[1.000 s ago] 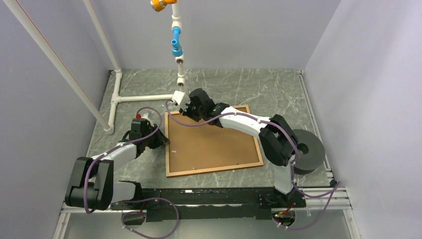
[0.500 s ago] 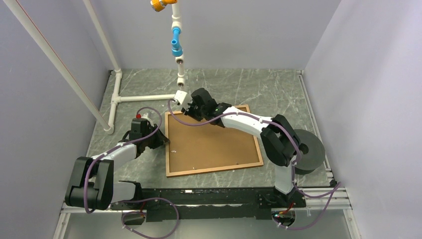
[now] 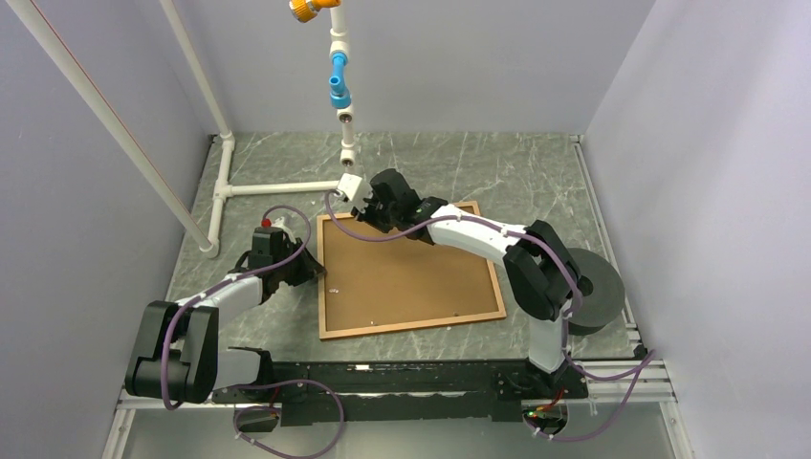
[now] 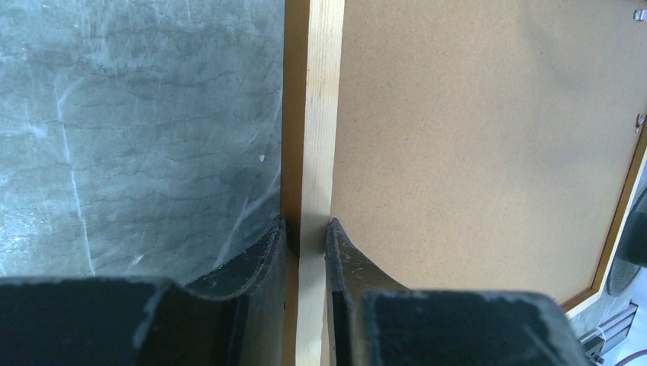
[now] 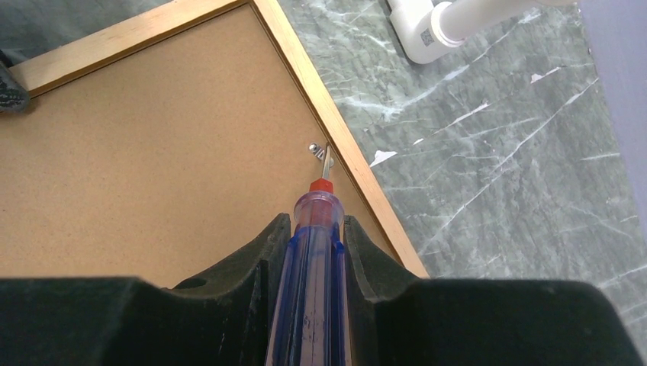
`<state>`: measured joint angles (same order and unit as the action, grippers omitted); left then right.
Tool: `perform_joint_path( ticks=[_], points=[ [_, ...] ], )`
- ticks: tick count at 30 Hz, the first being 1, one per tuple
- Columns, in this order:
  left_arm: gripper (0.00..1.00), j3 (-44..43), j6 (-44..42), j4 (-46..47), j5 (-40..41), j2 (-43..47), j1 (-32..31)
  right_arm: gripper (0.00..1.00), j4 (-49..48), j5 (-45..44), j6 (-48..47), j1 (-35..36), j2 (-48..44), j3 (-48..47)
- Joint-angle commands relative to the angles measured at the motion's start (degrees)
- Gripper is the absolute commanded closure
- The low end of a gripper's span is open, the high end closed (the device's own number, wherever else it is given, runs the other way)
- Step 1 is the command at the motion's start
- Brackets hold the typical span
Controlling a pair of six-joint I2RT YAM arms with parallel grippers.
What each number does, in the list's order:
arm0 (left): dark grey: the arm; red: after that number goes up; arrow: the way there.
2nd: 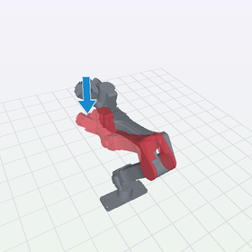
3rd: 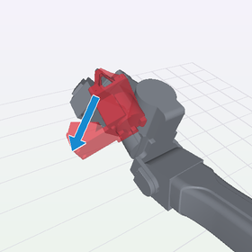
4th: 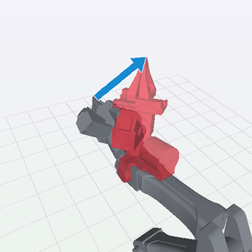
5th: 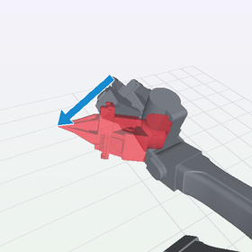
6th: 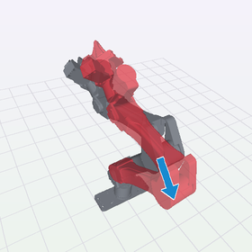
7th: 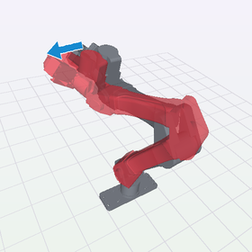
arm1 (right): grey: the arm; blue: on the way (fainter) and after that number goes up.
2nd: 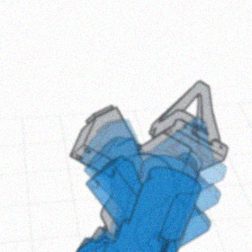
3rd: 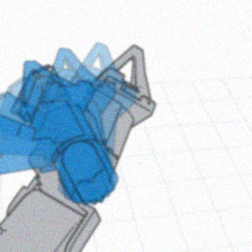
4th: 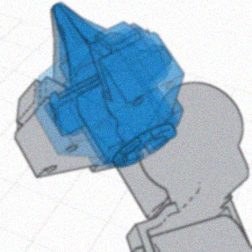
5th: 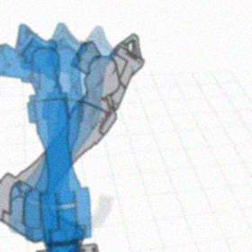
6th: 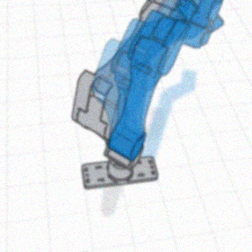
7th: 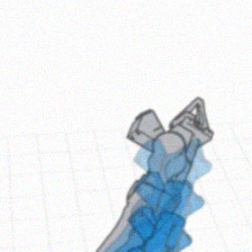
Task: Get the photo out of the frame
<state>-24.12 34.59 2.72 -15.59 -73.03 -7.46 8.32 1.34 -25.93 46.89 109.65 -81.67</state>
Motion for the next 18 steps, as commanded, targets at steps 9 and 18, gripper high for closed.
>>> perform_joint_path(
  ticks=[9,18],
  points=[
    [1.00,0.64,-0.90,-1.40,0.21,-1.70,-0.09,1.00,4.05,-0.13,3.53,0.60,-6.95,2.33],
    [0.86,-0.79,1.19,-5.81,0.45,1.79,-0.09,1.00,0.62,-17.89,18.60,2.33,-24.46,9.37]
  ],
)
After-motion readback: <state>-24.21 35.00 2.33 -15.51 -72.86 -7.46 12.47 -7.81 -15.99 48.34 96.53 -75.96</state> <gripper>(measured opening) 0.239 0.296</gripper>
